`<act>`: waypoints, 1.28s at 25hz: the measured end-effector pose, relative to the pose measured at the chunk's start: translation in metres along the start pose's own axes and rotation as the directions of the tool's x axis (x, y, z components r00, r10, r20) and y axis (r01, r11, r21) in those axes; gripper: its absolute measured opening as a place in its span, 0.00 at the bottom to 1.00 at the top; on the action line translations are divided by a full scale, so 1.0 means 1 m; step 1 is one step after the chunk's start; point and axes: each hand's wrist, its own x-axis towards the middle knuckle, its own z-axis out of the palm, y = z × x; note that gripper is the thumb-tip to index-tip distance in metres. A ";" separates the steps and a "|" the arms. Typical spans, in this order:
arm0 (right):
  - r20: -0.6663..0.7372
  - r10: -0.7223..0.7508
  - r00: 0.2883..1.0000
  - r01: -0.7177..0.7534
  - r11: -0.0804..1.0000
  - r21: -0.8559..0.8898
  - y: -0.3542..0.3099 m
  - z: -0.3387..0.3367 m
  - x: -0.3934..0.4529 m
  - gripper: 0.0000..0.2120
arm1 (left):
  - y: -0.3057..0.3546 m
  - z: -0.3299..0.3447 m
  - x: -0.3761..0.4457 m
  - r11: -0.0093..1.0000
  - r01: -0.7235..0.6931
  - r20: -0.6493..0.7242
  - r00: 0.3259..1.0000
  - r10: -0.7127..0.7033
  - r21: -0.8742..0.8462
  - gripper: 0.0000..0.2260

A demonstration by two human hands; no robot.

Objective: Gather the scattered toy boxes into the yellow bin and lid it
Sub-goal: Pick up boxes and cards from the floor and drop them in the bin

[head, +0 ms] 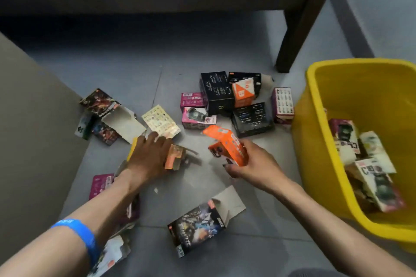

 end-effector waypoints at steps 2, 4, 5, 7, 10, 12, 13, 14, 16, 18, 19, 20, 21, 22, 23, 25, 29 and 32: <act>-0.162 -0.012 0.987 0.057 0.958 0.280 -0.008 -0.036 -0.020 0.33 | 0.016 -0.039 0.010 0.838 0.051 -0.062 0.993 -0.100 -0.543 0.24; -0.346 -0.004 0.938 0.180 0.860 0.478 -0.005 -0.082 -0.041 0.35 | 0.042 -0.085 0.018 0.470 -0.035 -0.118 0.982 -0.148 -0.882 0.26; -0.439 0.017 0.898 0.246 0.808 0.535 0.004 -0.105 -0.053 0.33 | 0.059 -0.108 0.022 0.323 -0.118 -0.175 0.973 -0.154 -0.939 0.28; -0.590 0.098 0.801 0.317 0.768 0.557 0.029 -0.146 -0.078 0.29 | 0.096 -0.154 0.028 0.068 -0.275 -0.282 0.952 -0.122 -0.959 0.34; -0.696 0.250 0.673 0.083 0.910 0.407 0.077 -0.191 -0.103 0.35 | 0.157 -0.215 0.040 -0.047 -0.403 -0.399 0.915 -0.064 -0.914 0.39; -0.704 0.281 0.652 -0.275 0.953 0.125 0.101 -0.206 -0.110 0.40 | 0.195 -0.242 0.046 -0.074 -0.404 -0.399 0.914 -0.067 -0.912 0.38; -0.718 0.246 0.651 -0.299 0.953 0.055 0.108 -0.209 -0.113 0.41 | 0.212 -0.249 0.048 -0.085 -0.391 -0.388 0.920 -0.057 -0.916 0.38; -0.718 0.189 0.670 -0.203 0.977 0.068 0.111 -0.211 -0.115 0.40 | 0.226 -0.253 0.049 -0.073 -0.382 -0.380 0.924 -0.036 -0.921 0.37; -0.652 0.109 0.750 0.078 0.965 0.252 0.112 -0.209 -0.120 0.39 | 0.249 -0.253 0.050 -0.017 -0.375 -0.375 0.925 0.051 -0.927 0.36; -0.507 0.098 0.856 0.192 0.851 0.489 0.114 -0.205 -0.118 0.46 | 0.265 -0.249 0.053 0.003 -0.349 -0.346 0.928 0.138 -0.937 0.35; -0.425 0.119 0.897 0.183 0.776 0.604 0.116 -0.203 -0.115 0.50 | 0.273 -0.246 0.055 -0.010 -0.317 -0.314 0.934 0.172 -0.949 0.33; -0.351 0.164 0.922 0.138 0.708 0.693 0.118 -0.201 -0.113 0.50 | 0.280 -0.243 0.057 -0.019 -0.272 -0.270 0.941 0.203 -0.962 0.33; -0.281 0.222 0.934 0.081 0.633 0.770 0.120 -0.199 -0.110 0.46 | 0.285 -0.239 0.058 0.001 -0.225 -0.219 0.951 0.220 -0.974 0.34; -0.209 0.280 0.937 0.026 0.539 0.842 0.123 -0.196 -0.105 0.40 | 0.289 -0.234 0.059 0.054 -0.209 -0.193 0.958 0.211 -0.976 0.35; -0.140 0.329 0.934 -0.013 0.423 0.906 0.123 -0.193 -0.099 0.33 | 0.289 -0.227 0.058 0.123 -0.236 -0.213 0.961 0.175 -0.964 0.34; -0.050 0.393 0.918 -0.046 0.231 0.972 0.122 -0.196 -0.080 0.27 | 0.279 -0.211 0.054 0.265 -0.354 -0.338 0.935 0.108 -0.897 0.27; -0.024 0.517 0.856 -0.015 0.071 0.997 0.118 -0.208 -0.036 0.24 | 0.251 -0.186 0.045 0.437 -0.413 -0.364 0.911 0.197 -0.799 0.20; -0.099 0.624 0.775 -0.017 0.177 0.984 0.116 -0.186 -0.022 0.22 | 0.236 -0.171 0.043 0.629 -0.418 -0.282 0.908 0.310 -0.655 0.26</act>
